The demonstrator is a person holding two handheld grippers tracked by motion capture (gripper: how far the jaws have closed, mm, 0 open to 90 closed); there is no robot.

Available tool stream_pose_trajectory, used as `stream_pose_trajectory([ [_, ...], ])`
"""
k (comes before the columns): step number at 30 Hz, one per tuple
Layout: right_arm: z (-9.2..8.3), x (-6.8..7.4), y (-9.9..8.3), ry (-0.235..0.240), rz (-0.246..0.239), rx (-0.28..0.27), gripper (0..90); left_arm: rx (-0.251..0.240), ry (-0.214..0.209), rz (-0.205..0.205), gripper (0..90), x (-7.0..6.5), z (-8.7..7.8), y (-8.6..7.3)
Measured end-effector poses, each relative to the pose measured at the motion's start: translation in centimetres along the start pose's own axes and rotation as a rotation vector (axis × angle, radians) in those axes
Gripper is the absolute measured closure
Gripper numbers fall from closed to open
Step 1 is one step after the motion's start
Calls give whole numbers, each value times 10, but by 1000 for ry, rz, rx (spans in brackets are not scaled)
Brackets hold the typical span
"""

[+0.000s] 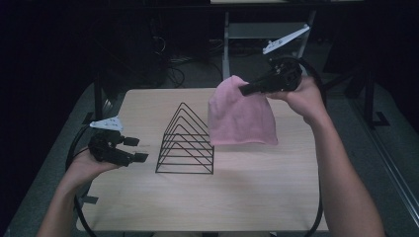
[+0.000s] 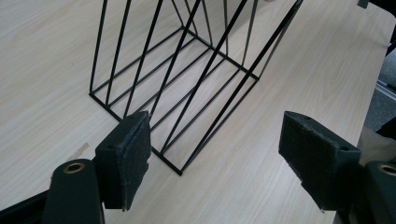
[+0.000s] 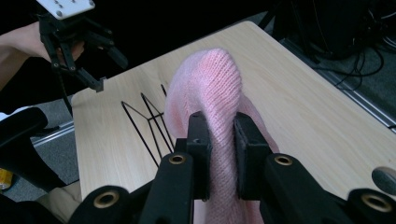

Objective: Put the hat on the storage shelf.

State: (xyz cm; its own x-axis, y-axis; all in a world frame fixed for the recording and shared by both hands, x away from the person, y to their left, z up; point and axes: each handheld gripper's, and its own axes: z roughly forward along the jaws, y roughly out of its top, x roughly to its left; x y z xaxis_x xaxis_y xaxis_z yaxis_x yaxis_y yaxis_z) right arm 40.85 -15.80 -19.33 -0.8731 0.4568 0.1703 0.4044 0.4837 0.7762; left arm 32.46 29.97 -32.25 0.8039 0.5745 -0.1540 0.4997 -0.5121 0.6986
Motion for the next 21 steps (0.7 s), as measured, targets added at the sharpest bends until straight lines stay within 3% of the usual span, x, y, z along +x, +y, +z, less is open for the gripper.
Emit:
stream_pose_trajectory([
  [11, -5, 17, 30, 17, -72, -18, 784, -27, -9, 31, 253, -8, -7, 20],
  [21, -3, 35, 58, 26, -112, -13, 784, -20, -19, 59, 253, -11, -7, 34],
])
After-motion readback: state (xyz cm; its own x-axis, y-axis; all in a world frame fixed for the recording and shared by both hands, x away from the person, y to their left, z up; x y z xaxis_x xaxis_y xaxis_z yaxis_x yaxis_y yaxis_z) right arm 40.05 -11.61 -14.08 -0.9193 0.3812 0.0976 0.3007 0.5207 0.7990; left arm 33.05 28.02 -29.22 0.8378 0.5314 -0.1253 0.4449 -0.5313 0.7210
